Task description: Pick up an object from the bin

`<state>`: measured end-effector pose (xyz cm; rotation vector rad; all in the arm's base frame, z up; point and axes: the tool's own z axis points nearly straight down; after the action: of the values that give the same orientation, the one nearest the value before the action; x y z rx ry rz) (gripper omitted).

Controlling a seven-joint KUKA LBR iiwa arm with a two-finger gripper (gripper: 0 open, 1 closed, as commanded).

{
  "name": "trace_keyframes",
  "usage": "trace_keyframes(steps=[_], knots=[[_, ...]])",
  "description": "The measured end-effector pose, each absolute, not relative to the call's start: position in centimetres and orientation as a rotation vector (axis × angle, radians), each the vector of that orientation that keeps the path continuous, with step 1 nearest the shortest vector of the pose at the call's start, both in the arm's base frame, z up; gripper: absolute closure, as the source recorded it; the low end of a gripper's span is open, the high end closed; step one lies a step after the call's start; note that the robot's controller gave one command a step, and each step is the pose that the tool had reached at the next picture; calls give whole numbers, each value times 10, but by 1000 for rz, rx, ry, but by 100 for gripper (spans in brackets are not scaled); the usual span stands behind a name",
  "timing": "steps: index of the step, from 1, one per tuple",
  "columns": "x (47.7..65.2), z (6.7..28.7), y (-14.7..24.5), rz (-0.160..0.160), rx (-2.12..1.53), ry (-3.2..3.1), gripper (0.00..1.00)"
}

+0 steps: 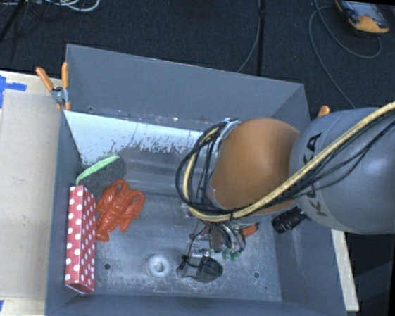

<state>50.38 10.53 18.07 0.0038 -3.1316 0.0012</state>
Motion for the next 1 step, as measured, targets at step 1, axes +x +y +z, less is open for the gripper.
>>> trace_keyframes(steps=[1], knots=[[505, 185, 105, 0, -1, -3139, 0]])
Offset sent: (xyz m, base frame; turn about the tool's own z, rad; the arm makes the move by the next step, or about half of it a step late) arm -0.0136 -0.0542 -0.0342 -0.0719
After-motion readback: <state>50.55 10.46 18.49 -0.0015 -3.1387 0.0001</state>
